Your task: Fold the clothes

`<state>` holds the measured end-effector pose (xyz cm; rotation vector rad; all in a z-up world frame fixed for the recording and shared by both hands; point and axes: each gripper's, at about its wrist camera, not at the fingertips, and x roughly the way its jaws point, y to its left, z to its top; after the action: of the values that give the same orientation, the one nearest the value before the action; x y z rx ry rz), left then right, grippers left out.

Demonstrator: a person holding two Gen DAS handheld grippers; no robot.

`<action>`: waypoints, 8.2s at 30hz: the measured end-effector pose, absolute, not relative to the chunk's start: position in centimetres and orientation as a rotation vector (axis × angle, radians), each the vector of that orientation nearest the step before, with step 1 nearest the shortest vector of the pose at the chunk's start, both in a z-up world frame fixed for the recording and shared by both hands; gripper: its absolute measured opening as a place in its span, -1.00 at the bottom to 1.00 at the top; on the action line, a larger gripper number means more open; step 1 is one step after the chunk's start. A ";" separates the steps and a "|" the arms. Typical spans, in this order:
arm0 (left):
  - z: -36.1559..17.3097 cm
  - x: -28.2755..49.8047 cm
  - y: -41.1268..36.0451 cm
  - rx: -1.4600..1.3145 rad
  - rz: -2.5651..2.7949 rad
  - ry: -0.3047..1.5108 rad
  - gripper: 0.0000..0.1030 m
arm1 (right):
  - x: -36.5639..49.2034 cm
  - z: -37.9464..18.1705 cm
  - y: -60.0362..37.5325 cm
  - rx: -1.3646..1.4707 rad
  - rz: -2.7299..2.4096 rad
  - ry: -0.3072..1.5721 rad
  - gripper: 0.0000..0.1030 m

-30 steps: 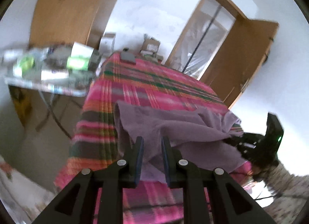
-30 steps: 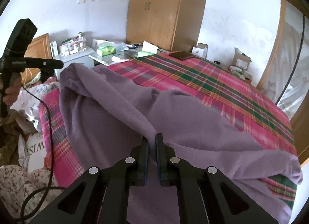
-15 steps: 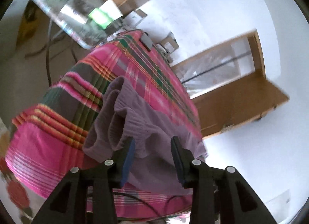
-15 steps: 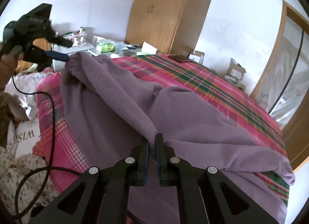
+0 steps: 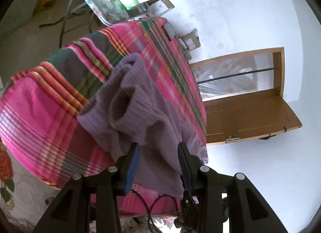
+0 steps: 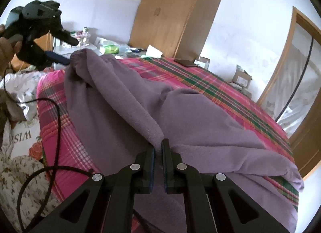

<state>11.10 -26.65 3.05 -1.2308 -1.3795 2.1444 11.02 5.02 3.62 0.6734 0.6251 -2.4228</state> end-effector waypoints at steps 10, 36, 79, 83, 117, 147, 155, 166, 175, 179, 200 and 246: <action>1.8 9.3 -26.8 -1.193 2.210 -1.466 -0.32 | 11.1 4.8 5.8 0.651 -2.471 0.521 -0.87; 0.1 9.8 -27.7 -1.237 2.136 -1.689 -0.64 | 11.1 4.0 6.5 0.681 -2.466 0.458 -0.87; 1.4 12.9 -27.9 -1.351 2.227 -1.581 -0.85 | 11.2 4.6 6.3 0.673 -2.452 0.479 -0.87; 1.7 12.9 -27.8 -1.332 2.250 -1.555 -0.85 | 11.4 5.0 6.0 0.672 -2.429 0.520 -0.84; 4.2 10.8 -28.7 -1.170 2.189 -1.479 -0.85 | 8.2 7.0 -10.6 0.609 -1.971 0.610 -0.40; -3.8 10.1 -33.1 -0.916 1.774 -1.874 -0.40 | 3.0 8.6 -10.1 0.848 -1.938 0.207 -0.71; -4.7 10.1 -33.5 -0.908 1.738 -1.890 -0.40 | 3.0 7.2 -11.8 0.898 -1.874 0.205 -0.47; -4.2 8.7 -33.8 -0.943 1.742 -1.859 -0.28 | 7.3 6.0 -13.8 0.691 -1.920 0.524 -0.87; -3.0 5.6 -33.3 -1.109 1.779 -1.688 -0.24 | 7.8 5.3 -14.1 0.645 -1.965 0.566 -0.87; -2.1 4.6 -32.9 -1.136 1.778 -1.642 -0.24 | 8.0 5.8 -14.0 0.600 -1.992 0.537 -0.88; -1.2 8.0 -34.5 -1.204 2.060 -1.613 -0.87 | 8.3 4.0 -16.6 0.719 -1.954 0.512 -0.83; 5.3 9.0 -10.6 -1.271 2.371 -0.307 -0.29 | 7.5 6.0 20.1 1.071 -2.715 -0.345 -0.49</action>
<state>9.01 -10.63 5.25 -1.2710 -0.3068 2.3708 7.52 20.07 5.97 1.0710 -0.3449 -2.7155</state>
